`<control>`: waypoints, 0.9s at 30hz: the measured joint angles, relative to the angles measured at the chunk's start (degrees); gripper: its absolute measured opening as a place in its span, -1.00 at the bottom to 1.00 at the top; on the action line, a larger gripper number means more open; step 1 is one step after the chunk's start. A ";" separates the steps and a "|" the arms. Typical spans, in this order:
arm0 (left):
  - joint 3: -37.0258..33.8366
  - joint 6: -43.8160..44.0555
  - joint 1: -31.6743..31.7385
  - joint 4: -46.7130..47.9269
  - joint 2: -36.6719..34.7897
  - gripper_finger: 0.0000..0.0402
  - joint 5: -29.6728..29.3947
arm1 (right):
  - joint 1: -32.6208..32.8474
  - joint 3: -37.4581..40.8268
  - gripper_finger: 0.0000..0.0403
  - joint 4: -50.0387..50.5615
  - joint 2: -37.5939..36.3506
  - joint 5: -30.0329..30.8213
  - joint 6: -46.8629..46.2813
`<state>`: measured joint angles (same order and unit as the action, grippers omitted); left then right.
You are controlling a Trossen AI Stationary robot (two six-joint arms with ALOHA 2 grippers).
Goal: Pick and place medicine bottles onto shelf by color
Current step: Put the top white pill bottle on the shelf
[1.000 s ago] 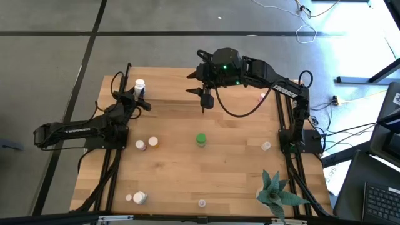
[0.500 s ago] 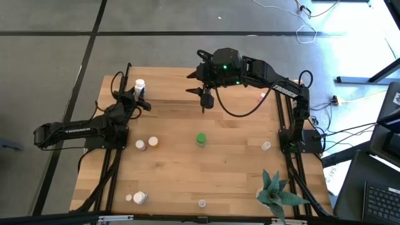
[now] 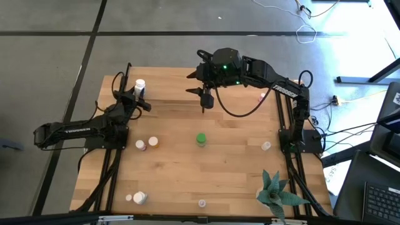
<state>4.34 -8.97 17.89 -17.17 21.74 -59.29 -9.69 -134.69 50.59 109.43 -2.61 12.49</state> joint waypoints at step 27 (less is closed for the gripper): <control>-0.09 -9.67 -0.02 -7.36 -0.11 0.19 -4.39 | 0.00 0.00 0.22 0.00 0.00 0.00 0.00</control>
<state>4.25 -18.65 17.87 -24.53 21.63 -63.68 -9.69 -134.69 50.59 109.43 -2.61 12.49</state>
